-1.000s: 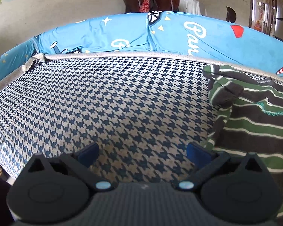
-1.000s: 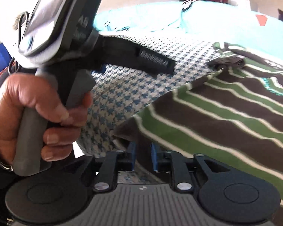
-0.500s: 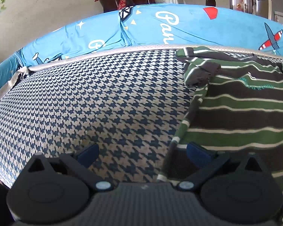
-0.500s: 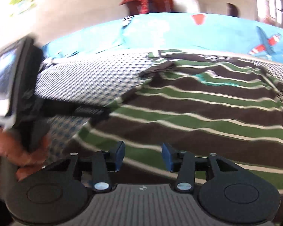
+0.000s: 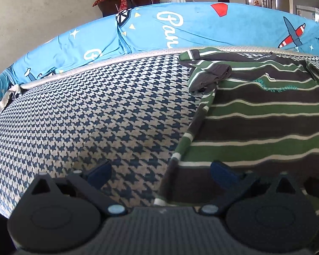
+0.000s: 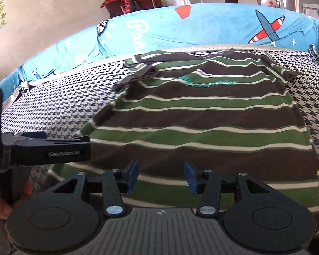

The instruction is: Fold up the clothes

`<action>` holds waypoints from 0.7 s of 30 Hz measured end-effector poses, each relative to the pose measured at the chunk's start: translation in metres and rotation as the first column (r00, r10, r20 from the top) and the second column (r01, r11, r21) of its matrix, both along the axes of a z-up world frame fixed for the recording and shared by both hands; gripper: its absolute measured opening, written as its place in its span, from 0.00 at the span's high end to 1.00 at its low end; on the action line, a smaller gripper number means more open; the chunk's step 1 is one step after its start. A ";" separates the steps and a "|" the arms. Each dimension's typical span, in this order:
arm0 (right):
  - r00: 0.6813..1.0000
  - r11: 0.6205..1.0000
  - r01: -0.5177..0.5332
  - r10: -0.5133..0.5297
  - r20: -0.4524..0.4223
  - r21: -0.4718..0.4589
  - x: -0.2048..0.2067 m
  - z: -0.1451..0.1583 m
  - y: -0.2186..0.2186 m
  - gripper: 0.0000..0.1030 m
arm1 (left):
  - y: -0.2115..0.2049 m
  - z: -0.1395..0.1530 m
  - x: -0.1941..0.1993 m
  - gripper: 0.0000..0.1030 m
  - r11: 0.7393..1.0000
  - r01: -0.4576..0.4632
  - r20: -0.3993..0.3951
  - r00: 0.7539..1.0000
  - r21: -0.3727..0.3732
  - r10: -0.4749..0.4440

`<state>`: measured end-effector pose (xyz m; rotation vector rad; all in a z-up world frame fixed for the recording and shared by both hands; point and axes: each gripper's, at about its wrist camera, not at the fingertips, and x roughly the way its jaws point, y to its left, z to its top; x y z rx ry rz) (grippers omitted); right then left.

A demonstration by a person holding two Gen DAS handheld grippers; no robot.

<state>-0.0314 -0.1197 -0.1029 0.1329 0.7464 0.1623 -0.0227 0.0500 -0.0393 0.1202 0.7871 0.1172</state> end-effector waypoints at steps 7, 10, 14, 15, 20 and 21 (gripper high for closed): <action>1.000 0.999 0.024 -0.024 0.021 -0.029 0.025 0.019 -0.036 0.53 | 0.002 -0.006 0.025 0.00 0.999 -0.036 -0.049 0.998 -0.034 0.034; 0.998 0.998 0.055 -0.053 0.029 -0.037 0.041 0.030 -0.056 0.51 | 0.001 -0.007 0.037 0.00 0.999 -0.039 -0.051 0.998 -0.023 0.038; 0.993 0.993 0.110 -0.109 0.034 -0.032 0.064 0.039 -0.085 0.44 | 0.002 -0.009 0.055 0.00 0.998 -0.046 -0.065 0.997 -0.032 0.044; 0.992 0.992 0.126 -0.125 0.027 -0.022 0.069 0.040 -0.092 0.44 | 0.003 -0.009 0.059 0.00 0.998 -0.048 -0.069 0.997 -0.033 0.045; 0.976 0.975 0.219 -0.218 -0.027 0.046 0.094 0.037 -0.130 0.43 | 0.001 -0.006 0.077 0.00 0.998 -0.039 -0.075 0.997 -0.049 0.035; 0.972 0.971 0.234 -0.233 -0.025 0.051 0.099 0.037 -0.136 0.43 | 0.001 -0.005 0.080 0.00 0.998 -0.035 -0.074 0.997 -0.053 0.031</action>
